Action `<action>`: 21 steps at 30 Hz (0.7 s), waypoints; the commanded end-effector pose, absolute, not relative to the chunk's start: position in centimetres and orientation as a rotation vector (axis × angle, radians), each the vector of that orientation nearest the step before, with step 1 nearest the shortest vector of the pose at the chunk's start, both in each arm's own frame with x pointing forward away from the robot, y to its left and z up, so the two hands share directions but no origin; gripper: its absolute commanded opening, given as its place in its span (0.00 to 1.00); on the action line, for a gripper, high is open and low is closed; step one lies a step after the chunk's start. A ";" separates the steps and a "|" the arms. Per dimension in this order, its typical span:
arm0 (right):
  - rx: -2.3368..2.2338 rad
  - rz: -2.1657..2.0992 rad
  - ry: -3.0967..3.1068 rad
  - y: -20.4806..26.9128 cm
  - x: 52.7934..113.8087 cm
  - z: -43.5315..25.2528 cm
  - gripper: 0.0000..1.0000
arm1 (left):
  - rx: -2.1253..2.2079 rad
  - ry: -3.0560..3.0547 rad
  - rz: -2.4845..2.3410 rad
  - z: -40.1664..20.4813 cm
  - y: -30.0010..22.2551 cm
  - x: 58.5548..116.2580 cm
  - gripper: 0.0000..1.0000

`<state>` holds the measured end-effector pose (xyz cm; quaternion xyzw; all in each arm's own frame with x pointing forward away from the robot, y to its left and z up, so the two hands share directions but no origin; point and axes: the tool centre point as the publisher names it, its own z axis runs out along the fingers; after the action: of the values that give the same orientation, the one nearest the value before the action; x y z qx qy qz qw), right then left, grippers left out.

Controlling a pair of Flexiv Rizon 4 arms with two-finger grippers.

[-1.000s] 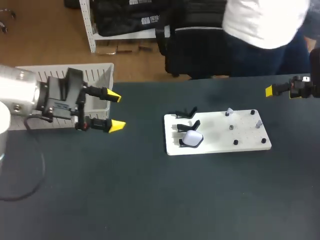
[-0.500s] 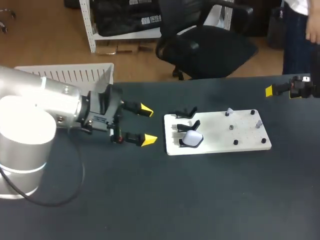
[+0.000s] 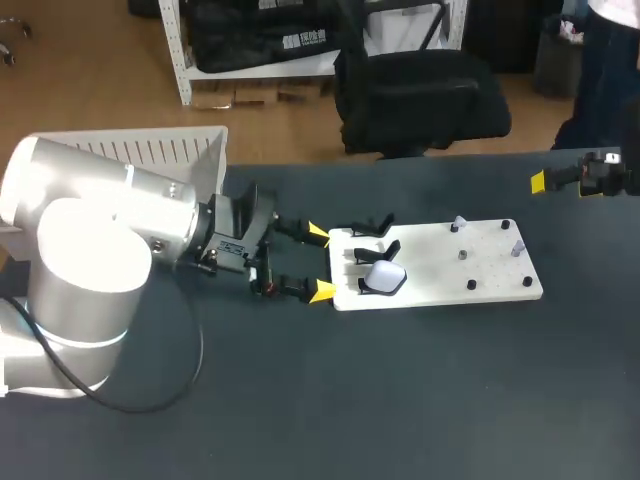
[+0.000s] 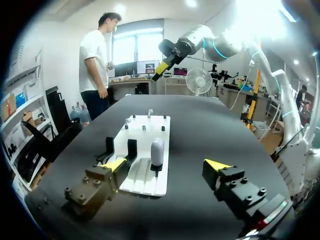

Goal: Pick up each earbud case from the left stands, insert the matching earbuds, close the lid, and place the case in the box.

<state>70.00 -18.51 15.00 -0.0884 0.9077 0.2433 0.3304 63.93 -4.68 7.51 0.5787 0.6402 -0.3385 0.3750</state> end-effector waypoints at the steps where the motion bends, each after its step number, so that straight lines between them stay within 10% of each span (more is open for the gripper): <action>1: -0.231 0.636 2.374 -18.5 70.0 15.0 1.00 | 1.482 1.641 -0.867 7.5 -4.8 64.0 1.00; 21: -0.231 0.636 2.374 -18.5 70.0 15.0 1.00 | 1.495 1.566 -0.975 5.2 -7.7 66.2 1.00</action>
<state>70.00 -18.51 15.00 -0.0884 0.9076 0.2433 0.3304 65.29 -7.29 5.90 0.5816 0.6154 -0.3759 0.3764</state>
